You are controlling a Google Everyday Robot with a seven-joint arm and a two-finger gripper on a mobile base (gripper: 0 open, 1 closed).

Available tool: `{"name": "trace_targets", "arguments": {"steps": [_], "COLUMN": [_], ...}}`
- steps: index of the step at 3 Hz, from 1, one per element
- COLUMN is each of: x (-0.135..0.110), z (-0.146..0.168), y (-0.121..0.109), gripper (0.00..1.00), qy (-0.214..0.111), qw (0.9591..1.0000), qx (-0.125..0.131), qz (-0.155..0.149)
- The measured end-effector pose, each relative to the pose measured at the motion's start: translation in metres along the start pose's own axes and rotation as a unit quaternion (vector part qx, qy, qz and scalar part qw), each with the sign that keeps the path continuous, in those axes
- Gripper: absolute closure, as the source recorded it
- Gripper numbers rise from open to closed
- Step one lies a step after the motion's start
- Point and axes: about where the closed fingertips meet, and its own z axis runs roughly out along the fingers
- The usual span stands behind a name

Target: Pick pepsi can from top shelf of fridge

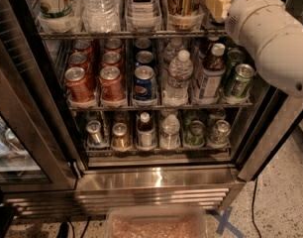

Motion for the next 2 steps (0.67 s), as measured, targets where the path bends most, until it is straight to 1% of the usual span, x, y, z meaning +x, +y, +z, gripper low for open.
{"name": "trace_targets", "arguments": {"steps": [2], "x": [-0.0002], "z": [0.0000], "y": [0.0001], "gripper": [1.00], "qy": [0.000], "qw": [1.0000], "qx": [0.000], "qz": [0.000]}}
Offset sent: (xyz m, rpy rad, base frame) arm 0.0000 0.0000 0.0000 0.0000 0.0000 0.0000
